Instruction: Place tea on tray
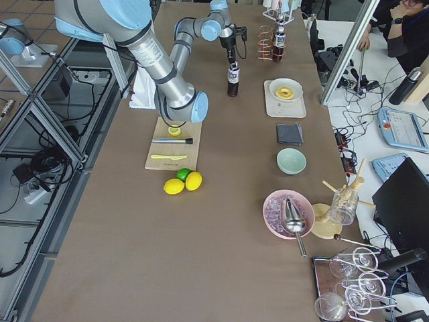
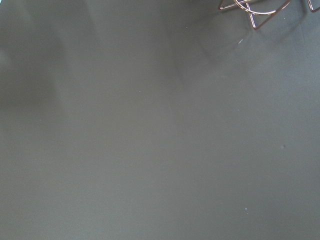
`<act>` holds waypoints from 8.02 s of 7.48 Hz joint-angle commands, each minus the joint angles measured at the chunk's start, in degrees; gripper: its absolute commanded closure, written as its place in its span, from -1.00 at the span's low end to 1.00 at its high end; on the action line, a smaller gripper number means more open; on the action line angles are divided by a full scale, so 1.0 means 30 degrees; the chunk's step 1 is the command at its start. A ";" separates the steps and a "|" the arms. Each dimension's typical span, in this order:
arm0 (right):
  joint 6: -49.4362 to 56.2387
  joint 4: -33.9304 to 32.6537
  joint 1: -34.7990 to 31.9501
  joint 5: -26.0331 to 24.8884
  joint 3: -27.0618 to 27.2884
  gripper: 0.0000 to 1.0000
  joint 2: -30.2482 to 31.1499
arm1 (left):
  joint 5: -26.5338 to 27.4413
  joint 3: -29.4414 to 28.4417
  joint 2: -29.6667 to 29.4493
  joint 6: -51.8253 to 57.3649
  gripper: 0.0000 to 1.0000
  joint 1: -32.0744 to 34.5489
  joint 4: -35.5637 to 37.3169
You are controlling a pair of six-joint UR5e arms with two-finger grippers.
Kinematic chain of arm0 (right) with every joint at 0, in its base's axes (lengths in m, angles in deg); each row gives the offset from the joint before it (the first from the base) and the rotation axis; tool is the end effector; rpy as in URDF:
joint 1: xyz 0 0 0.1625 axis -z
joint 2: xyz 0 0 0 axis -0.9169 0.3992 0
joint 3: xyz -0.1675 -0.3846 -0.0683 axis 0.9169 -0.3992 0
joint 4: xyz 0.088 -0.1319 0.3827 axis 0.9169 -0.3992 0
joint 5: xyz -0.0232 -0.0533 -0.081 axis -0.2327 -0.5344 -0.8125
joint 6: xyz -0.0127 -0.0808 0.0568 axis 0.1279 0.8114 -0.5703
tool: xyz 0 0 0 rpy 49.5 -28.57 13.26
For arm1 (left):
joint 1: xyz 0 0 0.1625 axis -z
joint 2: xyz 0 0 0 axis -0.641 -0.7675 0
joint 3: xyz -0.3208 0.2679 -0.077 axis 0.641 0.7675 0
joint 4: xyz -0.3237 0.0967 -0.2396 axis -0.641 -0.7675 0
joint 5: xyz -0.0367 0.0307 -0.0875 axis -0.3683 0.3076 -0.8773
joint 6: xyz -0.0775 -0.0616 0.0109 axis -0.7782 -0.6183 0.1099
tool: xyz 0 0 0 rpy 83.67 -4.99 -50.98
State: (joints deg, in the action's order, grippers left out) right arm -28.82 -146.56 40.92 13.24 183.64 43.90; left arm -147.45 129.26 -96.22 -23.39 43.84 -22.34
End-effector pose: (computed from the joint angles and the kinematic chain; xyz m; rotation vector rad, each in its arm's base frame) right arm -0.5499 -0.4082 0.0504 0.2819 -0.7809 0.1288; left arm -0.0125 -0.4686 0.5926 0.1309 0.7704 0.3079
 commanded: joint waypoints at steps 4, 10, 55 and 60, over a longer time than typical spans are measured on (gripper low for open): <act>0.1165 -0.0090 -0.1582 0.0294 0.0180 1.00 -0.0122 | 0.0000 -0.0031 0.0029 -0.0029 -1.00 -0.0013 0.0000; 0.5622 0.4935 -0.7853 0.4102 -0.6950 1.00 -0.0442 | 0.0000 0.0115 0.0029 0.0000 -1.00 0.0016 -0.0029; 2.9913 0.0584 -2.2215 1.2893 0.2933 -0.99 2.1909 | 0.0029 -0.0471 0.0556 -0.0029 -1.00 0.0514 -0.0527; 2.9942 0.0584 -2.2185 1.2922 0.2904 -0.99 2.1880 | 0.0058 -0.0500 0.0498 -0.0029 -1.00 0.0485 -0.0527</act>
State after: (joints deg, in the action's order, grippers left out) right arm 60.98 -144.80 -25.70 52.00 192.35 109.54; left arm -147.28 127.79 -94.61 -23.44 45.38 -23.92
